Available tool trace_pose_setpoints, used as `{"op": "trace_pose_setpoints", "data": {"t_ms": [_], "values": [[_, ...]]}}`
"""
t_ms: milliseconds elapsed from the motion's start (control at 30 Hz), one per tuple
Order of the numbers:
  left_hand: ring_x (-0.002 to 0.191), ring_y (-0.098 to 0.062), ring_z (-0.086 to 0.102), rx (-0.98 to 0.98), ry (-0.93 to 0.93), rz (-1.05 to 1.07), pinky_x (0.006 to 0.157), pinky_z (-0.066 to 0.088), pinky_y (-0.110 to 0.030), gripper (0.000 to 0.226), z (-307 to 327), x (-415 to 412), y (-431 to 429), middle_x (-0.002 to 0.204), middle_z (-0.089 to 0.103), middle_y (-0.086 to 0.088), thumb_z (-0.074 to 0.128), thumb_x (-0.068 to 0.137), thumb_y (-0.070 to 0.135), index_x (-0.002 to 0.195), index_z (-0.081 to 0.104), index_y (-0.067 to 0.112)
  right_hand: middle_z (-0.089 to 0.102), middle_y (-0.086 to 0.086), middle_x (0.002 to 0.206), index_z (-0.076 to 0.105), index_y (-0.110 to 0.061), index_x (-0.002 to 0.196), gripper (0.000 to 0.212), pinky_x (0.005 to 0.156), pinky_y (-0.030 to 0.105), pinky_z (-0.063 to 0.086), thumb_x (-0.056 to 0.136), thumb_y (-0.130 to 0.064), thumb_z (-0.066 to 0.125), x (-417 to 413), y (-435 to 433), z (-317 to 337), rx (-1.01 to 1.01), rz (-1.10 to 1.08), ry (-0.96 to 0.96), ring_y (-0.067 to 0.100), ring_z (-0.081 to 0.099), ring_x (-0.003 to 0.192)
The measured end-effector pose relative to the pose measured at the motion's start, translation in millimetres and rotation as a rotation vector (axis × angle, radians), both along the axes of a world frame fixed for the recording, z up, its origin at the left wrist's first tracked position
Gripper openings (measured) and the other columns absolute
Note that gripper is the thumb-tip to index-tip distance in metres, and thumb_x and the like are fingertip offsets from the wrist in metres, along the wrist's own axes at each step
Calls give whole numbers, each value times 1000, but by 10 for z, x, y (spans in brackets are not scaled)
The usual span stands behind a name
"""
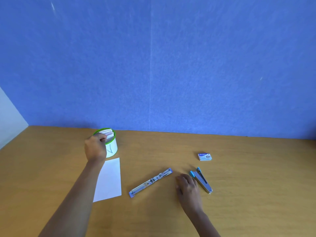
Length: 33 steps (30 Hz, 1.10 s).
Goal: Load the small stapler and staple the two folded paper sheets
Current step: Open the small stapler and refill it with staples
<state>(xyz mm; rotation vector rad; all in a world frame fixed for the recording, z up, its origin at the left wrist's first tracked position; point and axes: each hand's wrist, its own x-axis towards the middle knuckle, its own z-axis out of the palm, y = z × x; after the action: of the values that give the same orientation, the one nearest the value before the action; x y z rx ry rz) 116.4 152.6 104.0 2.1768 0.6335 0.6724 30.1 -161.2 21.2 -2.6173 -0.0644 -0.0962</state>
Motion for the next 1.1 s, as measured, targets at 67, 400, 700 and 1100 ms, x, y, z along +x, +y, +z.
{"op": "trace_pose_setpoints", "data": {"t_ms": [67, 400, 700, 1100], "values": [[91, -39, 63, 28, 36, 0, 80, 48, -37, 20, -17, 18, 29, 98, 69, -26, 56, 84, -5, 94, 73, 0, 48, -2, 136, 56, -17, 128, 38, 103, 25, 34, 91, -13, 51, 7, -16, -3, -7, 11, 2, 19, 41, 125], [87, -35, 65, 75, -102, -60, 76, 49, -37, 11, 33, -28, -92, 94, 71, -19, 66, 83, 4, 90, 74, 4, 58, 6, 117, 62, -11, 114, 28, 87, 29, 42, 88, -6, 55, 130, -42, 23, 72, -5, -67, 27, 52, 108], [88, -36, 62, 177, -153, -163, 72, 50, -40, 11, -158, -291, -616, 89, 71, -15, 65, 87, 12, 89, 72, 3, 54, 17, 125, 55, -3, 123, 33, 97, 39, 39, 90, -10, 57, 728, -411, 312, 111, -307, -106, 35, 47, 114], [83, -29, 61, 224, -11, -358, 65, 50, -34, 4, -497, -457, -875, 84, 71, -8, 69, 83, 9, 84, 72, 7, 34, 16, 142, 36, -19, 140, 50, 98, 37, 39, 94, -30, 51, 995, -635, 247, -45, -353, 151, 32, 35, 126]]}}
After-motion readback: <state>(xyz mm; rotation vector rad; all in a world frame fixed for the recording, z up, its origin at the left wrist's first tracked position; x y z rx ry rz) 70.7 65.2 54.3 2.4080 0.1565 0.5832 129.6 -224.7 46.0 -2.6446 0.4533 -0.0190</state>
